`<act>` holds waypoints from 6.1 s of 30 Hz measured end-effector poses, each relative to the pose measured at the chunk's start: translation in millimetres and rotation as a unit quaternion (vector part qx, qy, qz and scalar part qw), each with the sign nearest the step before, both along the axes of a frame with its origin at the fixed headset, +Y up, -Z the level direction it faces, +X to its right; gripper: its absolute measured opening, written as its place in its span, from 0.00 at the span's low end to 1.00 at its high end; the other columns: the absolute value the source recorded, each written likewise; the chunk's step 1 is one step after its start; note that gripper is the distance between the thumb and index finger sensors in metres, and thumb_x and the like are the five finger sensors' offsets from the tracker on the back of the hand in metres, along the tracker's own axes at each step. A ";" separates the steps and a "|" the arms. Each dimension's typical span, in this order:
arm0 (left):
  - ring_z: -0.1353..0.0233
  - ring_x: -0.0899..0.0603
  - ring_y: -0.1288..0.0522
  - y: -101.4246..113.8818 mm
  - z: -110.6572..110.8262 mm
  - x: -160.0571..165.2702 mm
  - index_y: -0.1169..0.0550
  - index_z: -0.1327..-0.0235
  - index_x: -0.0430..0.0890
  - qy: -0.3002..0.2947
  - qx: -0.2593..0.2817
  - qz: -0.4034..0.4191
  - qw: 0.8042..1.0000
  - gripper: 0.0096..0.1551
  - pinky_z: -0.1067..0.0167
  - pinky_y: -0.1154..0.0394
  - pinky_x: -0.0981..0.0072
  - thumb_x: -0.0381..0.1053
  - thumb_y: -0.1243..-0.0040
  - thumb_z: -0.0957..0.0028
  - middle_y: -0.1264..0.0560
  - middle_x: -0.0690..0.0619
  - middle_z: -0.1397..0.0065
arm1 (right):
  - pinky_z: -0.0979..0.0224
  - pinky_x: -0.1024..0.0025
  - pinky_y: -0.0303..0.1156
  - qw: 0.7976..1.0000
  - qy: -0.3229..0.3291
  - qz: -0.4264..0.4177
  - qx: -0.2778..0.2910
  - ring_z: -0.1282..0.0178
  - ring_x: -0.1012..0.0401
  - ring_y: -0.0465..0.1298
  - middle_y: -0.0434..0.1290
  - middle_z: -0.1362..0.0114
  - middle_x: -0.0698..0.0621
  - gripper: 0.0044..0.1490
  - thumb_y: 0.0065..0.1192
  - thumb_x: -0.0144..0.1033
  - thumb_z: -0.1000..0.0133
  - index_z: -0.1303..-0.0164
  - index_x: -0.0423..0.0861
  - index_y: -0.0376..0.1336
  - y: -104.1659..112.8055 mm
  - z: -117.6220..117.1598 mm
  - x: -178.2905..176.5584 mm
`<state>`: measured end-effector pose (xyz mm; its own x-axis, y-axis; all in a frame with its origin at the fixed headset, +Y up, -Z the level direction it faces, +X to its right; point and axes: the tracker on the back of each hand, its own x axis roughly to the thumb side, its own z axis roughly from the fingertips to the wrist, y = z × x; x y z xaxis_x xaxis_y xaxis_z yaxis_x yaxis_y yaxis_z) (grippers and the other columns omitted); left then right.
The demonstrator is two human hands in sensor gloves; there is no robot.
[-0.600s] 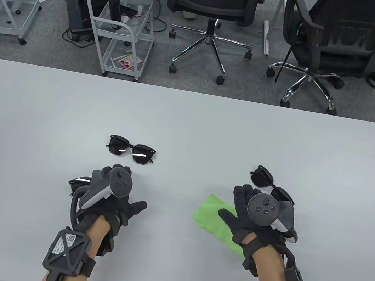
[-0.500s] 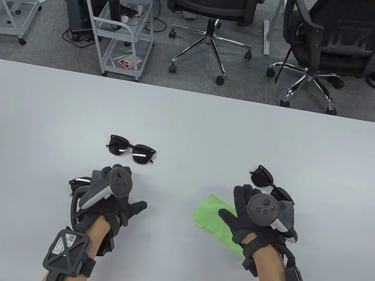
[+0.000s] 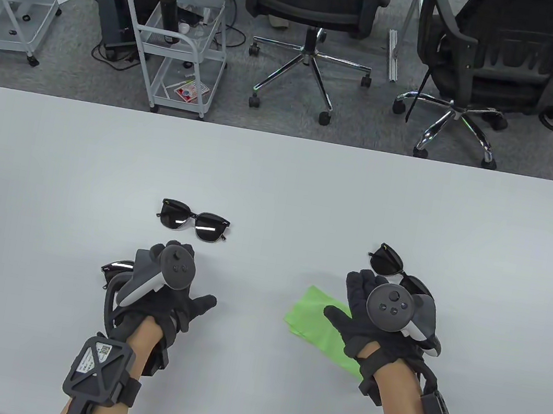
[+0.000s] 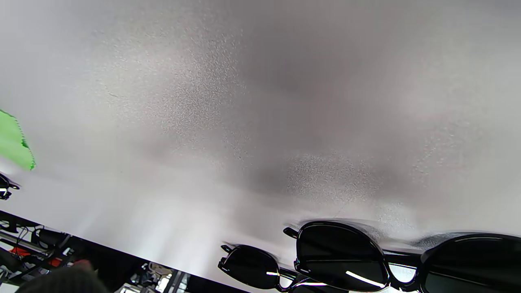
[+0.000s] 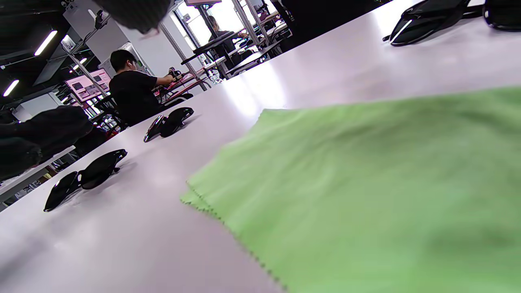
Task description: Dust sunglasses
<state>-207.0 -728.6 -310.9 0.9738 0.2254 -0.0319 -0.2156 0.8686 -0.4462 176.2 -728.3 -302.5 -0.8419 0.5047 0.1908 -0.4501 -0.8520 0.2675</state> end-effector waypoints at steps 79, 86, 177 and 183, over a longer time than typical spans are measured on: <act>0.26 0.51 0.21 43.7 40.1 112.3 0.32 0.28 0.65 -0.186 0.293 -0.088 0.934 0.53 0.23 0.35 0.44 0.68 0.22 0.72 0.27 0.65 0.25 | 0.28 0.31 0.55 0.941 0.132 0.142 0.276 0.23 0.39 0.64 0.59 0.19 0.40 0.65 0.80 0.54 0.55 0.21 0.38 0.45 51.4 40.7 -94.8; 0.30 0.51 0.18 46.3 24.7 66.6 0.35 0.26 0.61 -0.072 0.183 0.148 0.969 0.54 0.25 0.32 0.47 0.74 0.29 0.69 0.26 0.63 0.26 | 0.29 0.31 0.56 0.969 0.019 -0.071 0.236 0.21 0.34 0.57 0.53 0.17 0.36 0.61 0.68 0.59 0.48 0.21 0.36 0.42 54.9 31.1 -50.2; 0.22 0.51 0.23 31.1 22.7 45.4 0.60 0.25 0.55 0.056 0.041 0.495 0.866 0.61 0.23 0.34 0.49 0.75 0.43 0.61 0.37 0.63 0.20 | 0.35 0.32 0.65 0.955 0.001 -0.297 0.006 0.33 0.37 0.74 0.74 0.29 0.36 0.30 0.71 0.37 0.47 0.36 0.39 0.71 21.2 10.4 -42.6; 0.23 0.51 0.23 37.5 18.0 26.7 0.58 0.25 0.55 0.064 0.114 0.401 0.907 0.61 0.23 0.34 0.48 0.75 0.43 0.61 0.37 0.64 0.20 | 0.33 0.37 0.69 0.973 0.116 0.179 0.091 0.34 0.45 0.79 0.78 0.30 0.45 0.26 0.75 0.34 0.51 0.41 0.49 0.75 21.5 8.2 -30.7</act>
<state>-180.3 -691.1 -292.9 0.4862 0.8738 0.0046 -0.8555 0.4770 -0.2013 145.6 -706.8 -294.3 -0.8808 0.1270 0.4562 -0.0613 -0.9858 0.1562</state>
